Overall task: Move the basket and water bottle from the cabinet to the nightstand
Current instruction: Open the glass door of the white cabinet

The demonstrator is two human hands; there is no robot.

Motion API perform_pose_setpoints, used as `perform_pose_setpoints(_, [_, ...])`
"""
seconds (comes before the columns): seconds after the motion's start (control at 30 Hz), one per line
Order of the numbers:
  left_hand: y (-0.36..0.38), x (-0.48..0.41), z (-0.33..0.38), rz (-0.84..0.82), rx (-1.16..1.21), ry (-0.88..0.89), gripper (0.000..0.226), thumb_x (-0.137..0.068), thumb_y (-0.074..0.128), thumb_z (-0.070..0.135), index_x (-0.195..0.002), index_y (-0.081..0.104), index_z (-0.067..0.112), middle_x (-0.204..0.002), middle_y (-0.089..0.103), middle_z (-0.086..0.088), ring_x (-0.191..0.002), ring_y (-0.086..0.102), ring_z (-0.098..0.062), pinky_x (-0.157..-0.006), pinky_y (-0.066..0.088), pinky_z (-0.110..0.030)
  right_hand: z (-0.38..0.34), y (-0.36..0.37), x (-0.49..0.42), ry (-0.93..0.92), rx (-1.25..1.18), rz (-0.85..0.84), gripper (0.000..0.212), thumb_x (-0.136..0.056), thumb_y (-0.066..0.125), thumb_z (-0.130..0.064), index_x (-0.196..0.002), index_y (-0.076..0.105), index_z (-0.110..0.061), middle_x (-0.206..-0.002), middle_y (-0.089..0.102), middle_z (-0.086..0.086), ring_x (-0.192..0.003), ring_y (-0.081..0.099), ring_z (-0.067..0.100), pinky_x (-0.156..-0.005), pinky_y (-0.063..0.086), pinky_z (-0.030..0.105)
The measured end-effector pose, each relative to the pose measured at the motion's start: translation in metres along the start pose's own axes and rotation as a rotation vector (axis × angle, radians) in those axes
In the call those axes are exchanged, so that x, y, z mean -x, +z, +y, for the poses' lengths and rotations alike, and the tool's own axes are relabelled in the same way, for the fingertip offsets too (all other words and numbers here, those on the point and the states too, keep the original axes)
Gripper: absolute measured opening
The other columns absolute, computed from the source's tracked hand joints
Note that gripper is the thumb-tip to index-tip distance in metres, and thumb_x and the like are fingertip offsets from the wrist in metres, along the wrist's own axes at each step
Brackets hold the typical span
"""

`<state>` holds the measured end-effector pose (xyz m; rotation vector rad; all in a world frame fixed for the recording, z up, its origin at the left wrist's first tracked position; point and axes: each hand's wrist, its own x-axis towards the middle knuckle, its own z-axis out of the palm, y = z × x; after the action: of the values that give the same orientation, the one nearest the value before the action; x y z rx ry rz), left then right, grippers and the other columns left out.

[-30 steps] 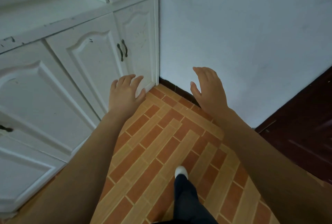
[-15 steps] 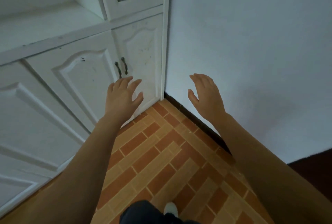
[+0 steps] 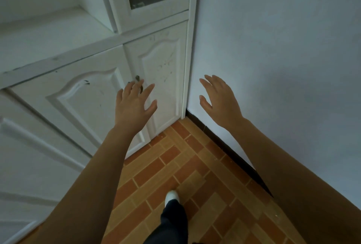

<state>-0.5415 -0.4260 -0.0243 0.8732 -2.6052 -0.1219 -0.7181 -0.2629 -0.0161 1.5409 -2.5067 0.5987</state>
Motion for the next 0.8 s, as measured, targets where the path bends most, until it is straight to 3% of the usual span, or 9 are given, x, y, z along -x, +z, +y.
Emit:
perform_pose_setpoints(0.2, [0.01, -0.058, -0.033, 0.005, 0.039, -0.008, 0.046, -0.09, 0.049, 0.037, -0.133, 0.044, 0.02, -0.142, 0.042, -0.014, -0.134, 0.03, -0.033, -0.109, 0.024, -0.052, -0.005, 0.014, -0.067, -0.007, 0.013, -0.008, 0.06, -0.087, 0.025, -0.04, -0.131, 0.046, -0.006, -0.137, 0.05, 0.018, -0.131, 0.042, 0.036, -0.108, 0.034, 0.047])
perform_pose_setpoints(0.8, [0.005, -0.115, -0.068, 0.106, 0.071, -0.077, 0.048, -0.09, 0.05, 0.038, -0.134, 0.044, 0.018, -0.142, 0.042, -0.014, -0.133, 0.032, -0.033, -0.109, 0.023, -0.051, -0.022, 0.01, -0.151, -0.089, 0.055, 0.019, 0.052, -0.09, 0.034, -0.035, -0.132, 0.045, -0.006, -0.138, 0.049, 0.017, -0.132, 0.041, 0.035, -0.108, 0.033, 0.045])
